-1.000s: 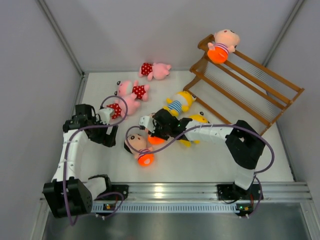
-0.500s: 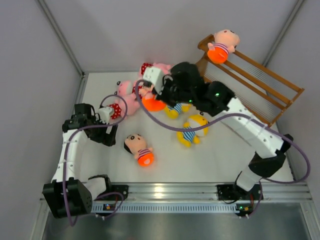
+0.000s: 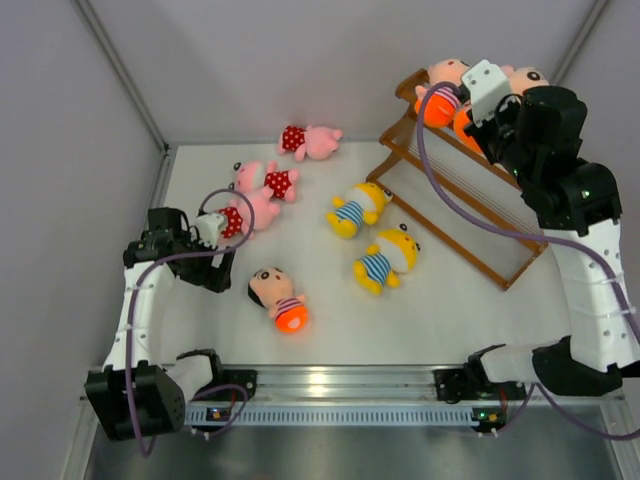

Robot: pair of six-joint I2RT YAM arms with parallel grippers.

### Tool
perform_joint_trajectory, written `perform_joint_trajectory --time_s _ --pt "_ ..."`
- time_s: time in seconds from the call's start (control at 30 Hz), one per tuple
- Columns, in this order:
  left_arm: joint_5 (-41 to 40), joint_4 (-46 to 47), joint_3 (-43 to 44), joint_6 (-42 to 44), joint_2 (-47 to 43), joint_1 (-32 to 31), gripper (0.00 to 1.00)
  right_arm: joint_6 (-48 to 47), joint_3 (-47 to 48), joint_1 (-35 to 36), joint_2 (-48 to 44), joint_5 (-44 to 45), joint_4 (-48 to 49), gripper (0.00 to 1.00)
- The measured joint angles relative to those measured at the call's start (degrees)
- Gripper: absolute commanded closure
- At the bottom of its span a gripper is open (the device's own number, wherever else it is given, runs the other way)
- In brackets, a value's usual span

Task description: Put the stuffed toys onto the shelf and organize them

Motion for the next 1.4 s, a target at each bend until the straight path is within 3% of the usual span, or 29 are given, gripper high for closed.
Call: perform_joint_trajectory --time_s 0.2,0.5,0.7,1.03,1.13,1.2,1.27,1.4 --pt "0.02 0.00 0.00 0.00 0.00 0.00 0.02 -3.23 -8.11 -15.89 4.17 -11.67 5.51 1.00" --pt "0.02 0.00 0.00 0.04 0.02 0.00 0.02 -4.90 -9.62 -26.49 7.56 -29.81 12.85 1.00" --pt "0.02 0.02 0.00 0.04 0.57 0.00 0.02 -7.32 -9.60 -27.82 8.94 -35.67 13.25 1.00" --pt "0.02 0.00 0.00 0.04 1.40 0.00 0.02 -12.04 -14.53 -27.87 10.80 -35.91 15.96 1.00" --pt "0.04 0.00 0.00 0.04 1.40 0.00 0.02 -12.98 -15.58 -27.87 10.54 -35.89 17.86 0.93" --pt "0.04 0.00 0.00 0.04 1.40 0.00 0.02 -13.40 -16.28 -27.87 10.29 -35.76 18.56 0.75" --pt "0.04 0.00 0.00 0.04 1.40 0.00 0.02 -13.79 -16.76 -27.87 9.90 -35.52 19.08 0.65" --pt "0.44 0.00 0.00 0.11 1.40 0.00 0.02 -14.03 -17.99 -27.87 8.70 -35.06 19.87 0.55"
